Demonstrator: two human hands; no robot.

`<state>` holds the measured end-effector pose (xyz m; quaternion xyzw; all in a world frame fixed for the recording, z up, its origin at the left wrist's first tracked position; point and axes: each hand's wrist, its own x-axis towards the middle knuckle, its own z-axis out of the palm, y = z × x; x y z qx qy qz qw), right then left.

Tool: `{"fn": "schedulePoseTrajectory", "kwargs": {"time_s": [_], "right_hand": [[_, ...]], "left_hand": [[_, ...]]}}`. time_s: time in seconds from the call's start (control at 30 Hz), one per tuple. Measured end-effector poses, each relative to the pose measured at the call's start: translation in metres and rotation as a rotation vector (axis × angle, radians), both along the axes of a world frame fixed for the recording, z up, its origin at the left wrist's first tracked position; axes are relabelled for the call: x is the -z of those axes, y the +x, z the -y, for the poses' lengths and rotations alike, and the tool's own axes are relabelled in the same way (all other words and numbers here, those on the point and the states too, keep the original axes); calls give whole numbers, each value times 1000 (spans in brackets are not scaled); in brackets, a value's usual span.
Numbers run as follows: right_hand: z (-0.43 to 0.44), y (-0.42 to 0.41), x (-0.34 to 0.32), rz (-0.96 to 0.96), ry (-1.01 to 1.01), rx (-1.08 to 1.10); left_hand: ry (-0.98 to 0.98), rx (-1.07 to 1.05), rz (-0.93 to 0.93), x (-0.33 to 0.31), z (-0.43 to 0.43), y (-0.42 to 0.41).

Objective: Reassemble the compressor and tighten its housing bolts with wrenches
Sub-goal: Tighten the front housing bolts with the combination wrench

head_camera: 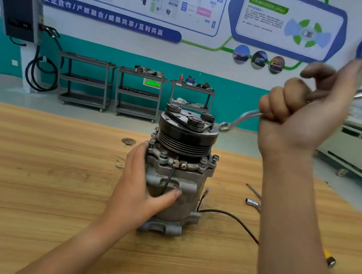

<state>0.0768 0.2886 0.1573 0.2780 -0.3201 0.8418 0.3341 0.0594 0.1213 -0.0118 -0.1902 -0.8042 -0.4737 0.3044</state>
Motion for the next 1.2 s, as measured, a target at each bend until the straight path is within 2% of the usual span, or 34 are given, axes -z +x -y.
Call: {"fn": "schedulePoseTrajectory", "kwargs": {"time_s": [0.1, 0.2, 0.33, 0.47, 0.57, 0.63, 0.73, 0.9, 1.0, 1.1, 1.2], "right_hand": [[-28, -36, 15, 376, -71, -212], [-42, -66, 37, 527, -138, -340], [-48, -87, 54, 597, -203, -488], [-48, -104, 62, 654, -183, -625], [-45, -112, 73, 661, -213, -737], [-48, -110, 80, 645, -255, -740], [-55, -94, 85, 601, -302, -620], [-45, -39, 89, 457, -348, -251], [-22, -6, 106, 262, -168, 13], [4, 9, 118, 156, 34, 266], [28, 12, 130, -27, 337, 611]], "left_hand": [[-15, -7, -14, 0, 0, -1], [-25, -9, -26, 1, 1, -2], [-24, 0, -25, 1, 1, -2], [-20, 8, -19, 0, 1, -1], [-23, 5, -21, 1, 1, -1], [-20, -2, -12, 2, 1, -2], [-7, -16, -3, 3, 0, -2], [9, -12, -20, 3, -2, -2], [25, -3, -37, 3, -4, -2], [41, -10, -32, 4, -4, -2], [48, -10, -32, 4, -4, -1]]}}
